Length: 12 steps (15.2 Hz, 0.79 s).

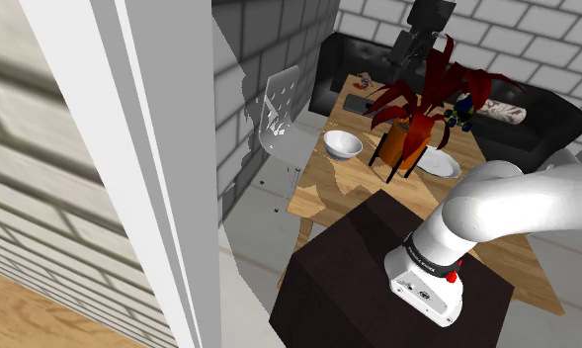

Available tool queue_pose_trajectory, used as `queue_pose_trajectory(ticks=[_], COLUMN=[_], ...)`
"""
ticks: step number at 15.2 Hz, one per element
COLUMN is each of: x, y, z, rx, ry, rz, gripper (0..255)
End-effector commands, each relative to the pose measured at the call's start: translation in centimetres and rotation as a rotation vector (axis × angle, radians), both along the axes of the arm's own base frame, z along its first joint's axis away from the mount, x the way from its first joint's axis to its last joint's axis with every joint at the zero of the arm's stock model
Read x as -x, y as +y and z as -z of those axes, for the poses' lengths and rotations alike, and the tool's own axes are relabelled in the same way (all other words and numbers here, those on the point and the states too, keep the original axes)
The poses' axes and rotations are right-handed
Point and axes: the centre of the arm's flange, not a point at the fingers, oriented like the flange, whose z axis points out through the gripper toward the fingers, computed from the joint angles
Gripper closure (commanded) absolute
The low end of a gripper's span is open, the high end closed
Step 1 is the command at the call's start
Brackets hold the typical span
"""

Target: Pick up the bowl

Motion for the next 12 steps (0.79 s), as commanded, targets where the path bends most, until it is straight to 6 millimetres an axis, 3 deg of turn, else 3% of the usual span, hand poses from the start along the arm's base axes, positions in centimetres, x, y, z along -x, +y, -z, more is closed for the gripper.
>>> queue_pose_trajectory(ticks=[1,12], x=[0.0,-6.6], y=[0.0,-2.6], z=[0.0,12.2], rx=[0.0,0.113], ry=[0.0,-0.002], rz=[0.0,0.016], gripper=[0,0])
